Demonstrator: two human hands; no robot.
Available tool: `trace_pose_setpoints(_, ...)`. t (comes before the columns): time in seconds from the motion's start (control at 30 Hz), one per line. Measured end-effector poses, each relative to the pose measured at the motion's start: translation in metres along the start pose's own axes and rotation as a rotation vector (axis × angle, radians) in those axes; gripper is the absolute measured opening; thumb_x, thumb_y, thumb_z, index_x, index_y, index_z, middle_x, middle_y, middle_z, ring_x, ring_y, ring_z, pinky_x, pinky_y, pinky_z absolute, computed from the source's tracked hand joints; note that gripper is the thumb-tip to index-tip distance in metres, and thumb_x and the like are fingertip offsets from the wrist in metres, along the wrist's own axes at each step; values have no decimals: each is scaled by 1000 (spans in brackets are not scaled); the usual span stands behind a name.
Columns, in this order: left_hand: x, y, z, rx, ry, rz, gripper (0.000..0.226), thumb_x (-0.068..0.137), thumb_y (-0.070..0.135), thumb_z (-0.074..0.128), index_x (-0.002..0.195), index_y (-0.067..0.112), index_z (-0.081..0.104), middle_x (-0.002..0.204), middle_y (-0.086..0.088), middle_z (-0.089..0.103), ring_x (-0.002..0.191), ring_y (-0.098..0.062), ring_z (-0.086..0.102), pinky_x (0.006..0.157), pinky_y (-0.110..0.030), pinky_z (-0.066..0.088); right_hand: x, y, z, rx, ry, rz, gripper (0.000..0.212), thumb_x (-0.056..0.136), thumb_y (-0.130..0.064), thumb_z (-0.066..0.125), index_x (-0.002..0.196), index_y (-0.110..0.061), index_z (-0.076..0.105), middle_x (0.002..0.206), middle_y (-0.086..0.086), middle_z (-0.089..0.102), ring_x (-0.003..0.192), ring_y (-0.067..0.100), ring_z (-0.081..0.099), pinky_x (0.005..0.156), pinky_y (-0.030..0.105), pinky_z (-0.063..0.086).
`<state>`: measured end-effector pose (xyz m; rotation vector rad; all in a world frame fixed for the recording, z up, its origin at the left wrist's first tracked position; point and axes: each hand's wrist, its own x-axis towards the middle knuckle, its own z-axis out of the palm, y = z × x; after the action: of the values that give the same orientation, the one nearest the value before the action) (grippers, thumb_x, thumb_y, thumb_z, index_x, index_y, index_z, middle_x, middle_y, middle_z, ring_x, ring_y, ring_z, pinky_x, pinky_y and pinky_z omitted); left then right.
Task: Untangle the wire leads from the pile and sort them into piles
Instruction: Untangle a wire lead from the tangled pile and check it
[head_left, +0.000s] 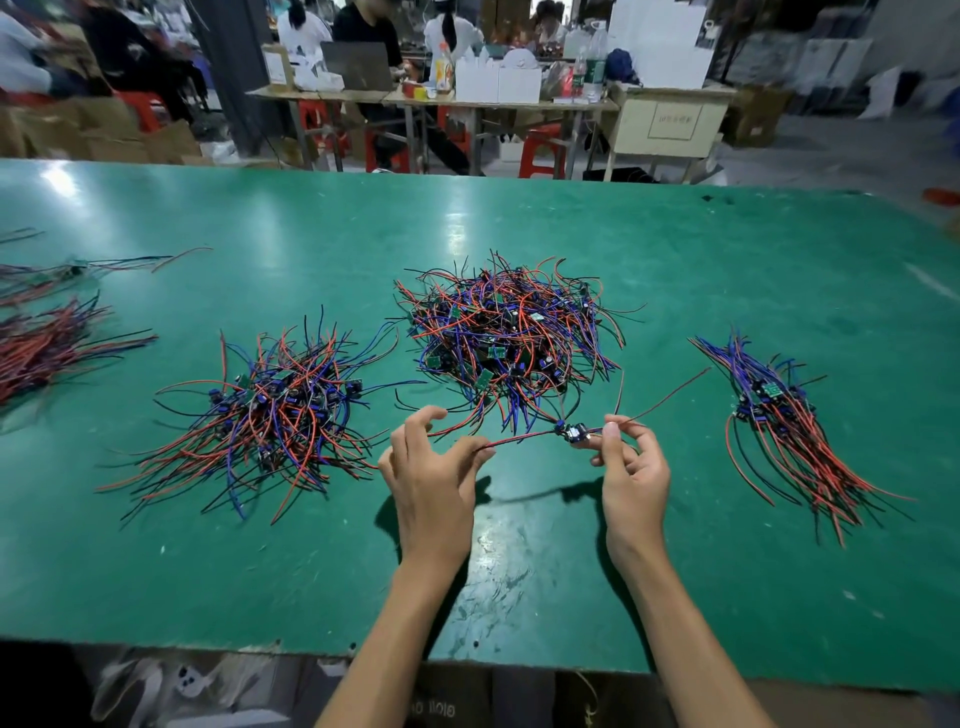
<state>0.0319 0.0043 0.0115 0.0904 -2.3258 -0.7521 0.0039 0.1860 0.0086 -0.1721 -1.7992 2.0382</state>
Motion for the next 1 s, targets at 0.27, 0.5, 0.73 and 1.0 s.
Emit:
trace_pose_setpoints(0.27,-3,6,-2,-118,-18,46,17,101,33,57,106,28,72,95,18,67,92,-10,61,88,-30,23,0,-2,1,31,65,38,11,101,-29,61,97,-19,58,79,-1,78,74,7,70,69,16,49)
trace_pose_setpoints(0.5,-6,31,5,-18,-123,324,38,96,39,61,133,29,64,132,15,64,128,-5,54,105,-34,23,0,-6,-1,81,-88,52,4,101,-19,59,96,-18,58,79,0,77,76,7,71,72,14,51)
trace_pose_setpoints(0.73,25,29,-7,-256,-89,271,15,93,17,71,107,13,77,89,0,74,71,-25,65,74,-37,50,-4,-12,-6,76,-205,72,19,92,-17,60,109,-12,67,96,7,79,91,7,71,75,10,48)
trace_pose_setpoints(1.0,104,-71,-67,128,6,-412,32,98,32,63,117,8,74,108,-20,74,102,-35,66,94,-43,49,-10,-7,3,-809,319,-145,36,83,-18,73,116,-30,66,120,-3,65,116,22,46,94,36,30)
